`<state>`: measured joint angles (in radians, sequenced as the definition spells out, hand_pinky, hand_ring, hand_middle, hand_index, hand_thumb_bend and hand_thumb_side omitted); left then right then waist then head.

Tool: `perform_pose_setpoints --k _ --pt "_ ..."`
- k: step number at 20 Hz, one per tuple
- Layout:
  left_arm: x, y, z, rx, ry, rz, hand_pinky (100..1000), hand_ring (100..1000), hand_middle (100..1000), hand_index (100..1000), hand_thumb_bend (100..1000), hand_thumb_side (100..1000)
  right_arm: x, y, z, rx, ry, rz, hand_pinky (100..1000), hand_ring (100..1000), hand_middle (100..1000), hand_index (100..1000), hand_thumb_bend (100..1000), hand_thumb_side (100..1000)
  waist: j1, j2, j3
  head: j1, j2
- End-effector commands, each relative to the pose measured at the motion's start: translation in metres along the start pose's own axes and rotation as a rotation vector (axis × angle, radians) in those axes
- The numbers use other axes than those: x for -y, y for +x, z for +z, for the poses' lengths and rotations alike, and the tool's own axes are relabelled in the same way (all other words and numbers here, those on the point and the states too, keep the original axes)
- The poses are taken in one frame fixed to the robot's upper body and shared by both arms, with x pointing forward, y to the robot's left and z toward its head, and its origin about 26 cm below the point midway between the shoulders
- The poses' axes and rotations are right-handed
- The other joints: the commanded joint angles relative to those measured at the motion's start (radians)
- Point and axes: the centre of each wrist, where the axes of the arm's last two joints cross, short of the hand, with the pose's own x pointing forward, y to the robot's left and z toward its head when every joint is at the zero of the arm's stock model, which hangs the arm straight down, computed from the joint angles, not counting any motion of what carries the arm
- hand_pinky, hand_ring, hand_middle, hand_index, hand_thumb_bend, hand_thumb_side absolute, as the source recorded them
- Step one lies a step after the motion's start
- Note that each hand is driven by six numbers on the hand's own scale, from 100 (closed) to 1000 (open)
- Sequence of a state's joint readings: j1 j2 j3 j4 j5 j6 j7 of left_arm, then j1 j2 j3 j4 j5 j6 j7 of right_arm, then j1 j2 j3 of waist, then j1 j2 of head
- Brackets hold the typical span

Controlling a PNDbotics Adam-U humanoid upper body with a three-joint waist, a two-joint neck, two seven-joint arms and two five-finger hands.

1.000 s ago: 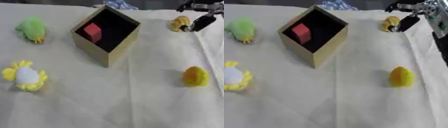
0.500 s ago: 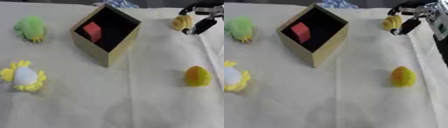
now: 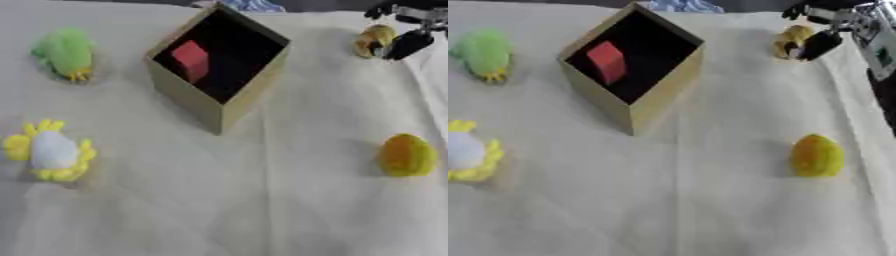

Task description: Pick up objects on the table and place them in the box.

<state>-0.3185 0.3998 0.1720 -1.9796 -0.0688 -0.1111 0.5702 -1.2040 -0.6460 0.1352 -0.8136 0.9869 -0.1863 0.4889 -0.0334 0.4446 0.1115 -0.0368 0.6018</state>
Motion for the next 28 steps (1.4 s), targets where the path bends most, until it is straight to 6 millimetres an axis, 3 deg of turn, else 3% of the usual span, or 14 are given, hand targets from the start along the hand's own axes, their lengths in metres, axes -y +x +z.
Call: perform_pose_setpoints --k 1,6,13,21,28 --pt "-0.004 0.009 -0.010 0.047 -0.006 -0.006 717 625 592 749 359 539 0.018 -0.009 0.007 -0.054 -0.044 0.026 933 978 909 954 282 311 -0.001 -0.019 0.004 0.000 -0.020" --pt "-0.005 0.009 -0.010 0.047 -0.002 -0.004 716 625 592 749 356 541 0.017 -0.018 0.008 -0.104 -0.006 0.042 932 985 920 952 350 352 -0.003 -0.011 0.004 0.000 -0.023" --pt "-0.005 0.009 -0.011 0.048 0.000 -0.002 716 625 592 749 354 541 0.015 -0.024 0.009 -0.155 0.028 0.041 931 985 916 951 357 367 -0.007 -0.006 0.017 -0.003 -0.027" --pt "-0.004 0.009 -0.011 0.047 0.001 0.001 716 625 592 749 352 541 0.010 -0.023 0.005 -0.189 0.024 0.040 923 973 867 936 294 387 -0.002 -0.001 0.026 -0.003 -0.036" --pt "-0.004 0.010 -0.012 0.049 0.003 0.006 717 624 592 749 351 541 0.006 -0.023 0.002 -0.233 0.026 0.077 911 952 835 917 406 434 -0.002 0.004 0.033 -0.004 -0.040"
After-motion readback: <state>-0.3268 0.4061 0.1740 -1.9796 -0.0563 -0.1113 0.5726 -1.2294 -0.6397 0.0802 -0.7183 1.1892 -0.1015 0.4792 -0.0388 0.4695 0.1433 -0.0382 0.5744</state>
